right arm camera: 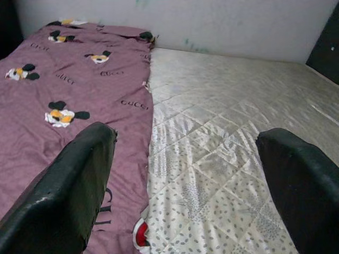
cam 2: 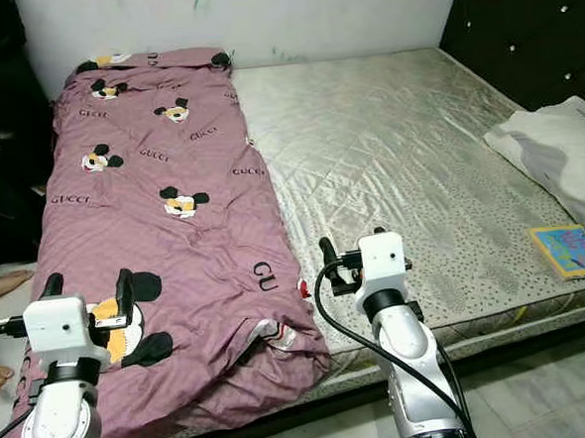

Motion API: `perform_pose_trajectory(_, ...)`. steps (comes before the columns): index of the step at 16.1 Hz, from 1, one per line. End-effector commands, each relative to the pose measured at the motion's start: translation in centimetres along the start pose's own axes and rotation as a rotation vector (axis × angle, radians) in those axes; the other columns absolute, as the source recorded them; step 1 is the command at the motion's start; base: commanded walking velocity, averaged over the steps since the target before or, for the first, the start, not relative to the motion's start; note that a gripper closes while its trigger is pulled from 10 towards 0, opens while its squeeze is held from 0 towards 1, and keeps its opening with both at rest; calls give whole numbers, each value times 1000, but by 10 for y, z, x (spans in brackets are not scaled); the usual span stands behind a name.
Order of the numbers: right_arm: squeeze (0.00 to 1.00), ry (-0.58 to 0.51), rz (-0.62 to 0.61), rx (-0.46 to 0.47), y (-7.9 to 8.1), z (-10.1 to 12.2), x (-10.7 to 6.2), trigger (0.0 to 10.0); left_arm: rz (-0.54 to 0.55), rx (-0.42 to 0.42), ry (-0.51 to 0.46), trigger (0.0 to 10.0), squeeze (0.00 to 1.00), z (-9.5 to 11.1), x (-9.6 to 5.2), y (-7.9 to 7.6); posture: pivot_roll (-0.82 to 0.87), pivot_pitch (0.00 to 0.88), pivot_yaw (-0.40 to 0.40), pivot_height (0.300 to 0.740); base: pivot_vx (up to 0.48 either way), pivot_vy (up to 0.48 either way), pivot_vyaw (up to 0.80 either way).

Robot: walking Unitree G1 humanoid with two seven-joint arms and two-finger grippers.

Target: Clean up the room

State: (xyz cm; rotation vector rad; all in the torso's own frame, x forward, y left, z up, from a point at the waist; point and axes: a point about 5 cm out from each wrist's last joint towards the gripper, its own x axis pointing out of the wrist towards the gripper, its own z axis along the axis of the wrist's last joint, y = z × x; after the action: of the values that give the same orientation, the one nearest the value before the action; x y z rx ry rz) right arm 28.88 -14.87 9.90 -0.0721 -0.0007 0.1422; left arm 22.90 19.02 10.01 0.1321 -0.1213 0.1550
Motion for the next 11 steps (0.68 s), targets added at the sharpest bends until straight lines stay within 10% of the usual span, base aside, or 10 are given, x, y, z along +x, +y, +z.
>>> perform_pose_trajectory(1, 0, 6, 12, -10, 1, 0, 2, 10000, -8, 9, 8, 10000, 0, 0, 0, 0, 53, 71, -31, 740, 0, 0, 800)
perform_pose_trajectory(11, 0, 2, 40, 52, 8, 2, 5, 10000, 2, -2, 33, 10000, 0, -2, 3, -1, 47, 89, -35, 740, 0, 0, 80)
